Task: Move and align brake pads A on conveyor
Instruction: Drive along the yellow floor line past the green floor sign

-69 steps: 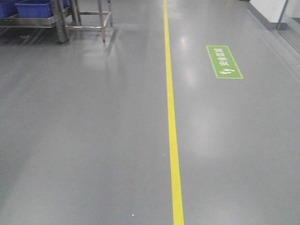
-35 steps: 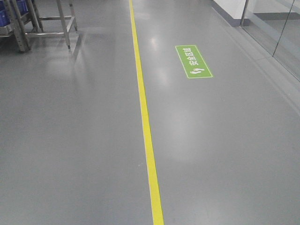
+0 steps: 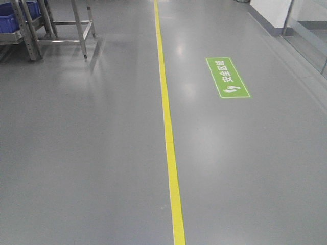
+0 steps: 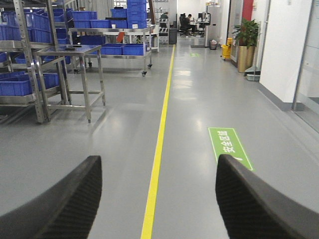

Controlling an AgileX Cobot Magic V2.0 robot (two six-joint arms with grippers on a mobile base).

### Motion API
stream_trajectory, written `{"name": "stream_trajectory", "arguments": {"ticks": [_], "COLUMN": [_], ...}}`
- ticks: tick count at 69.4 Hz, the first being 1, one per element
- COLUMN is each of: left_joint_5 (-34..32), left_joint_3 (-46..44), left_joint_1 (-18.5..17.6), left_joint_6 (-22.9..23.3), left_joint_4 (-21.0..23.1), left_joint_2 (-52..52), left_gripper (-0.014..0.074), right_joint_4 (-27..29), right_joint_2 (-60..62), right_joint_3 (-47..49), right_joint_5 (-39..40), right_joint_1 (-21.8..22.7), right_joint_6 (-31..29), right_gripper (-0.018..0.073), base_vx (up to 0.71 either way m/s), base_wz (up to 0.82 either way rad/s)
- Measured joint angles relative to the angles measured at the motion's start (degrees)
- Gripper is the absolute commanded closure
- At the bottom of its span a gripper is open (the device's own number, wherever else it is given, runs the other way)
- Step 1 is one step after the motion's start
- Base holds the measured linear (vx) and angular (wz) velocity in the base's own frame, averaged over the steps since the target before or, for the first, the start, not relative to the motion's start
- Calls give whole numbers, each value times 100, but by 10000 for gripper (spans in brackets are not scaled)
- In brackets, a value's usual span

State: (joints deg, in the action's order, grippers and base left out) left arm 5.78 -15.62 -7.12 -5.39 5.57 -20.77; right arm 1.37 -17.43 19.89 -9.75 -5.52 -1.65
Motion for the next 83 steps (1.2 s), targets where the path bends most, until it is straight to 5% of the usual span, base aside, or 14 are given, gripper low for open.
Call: {"name": "stream_trajectory", "arguments": {"ticks": [83], "left_joint_5": [0], "left_joint_3": [0], "left_joint_1": [0], "left_joint_6": [0], "left_joint_4": [0], "left_joint_2": [0], "left_gripper": [132], "right_joint_4": [0], "right_joint_2": [0], "right_joint_3": [0], "right_joint_5": [-5], "right_joint_1": [0], "right_joint_6": [0], "right_gripper": [96], "base_vx": [55], "base_wz": [3]}}
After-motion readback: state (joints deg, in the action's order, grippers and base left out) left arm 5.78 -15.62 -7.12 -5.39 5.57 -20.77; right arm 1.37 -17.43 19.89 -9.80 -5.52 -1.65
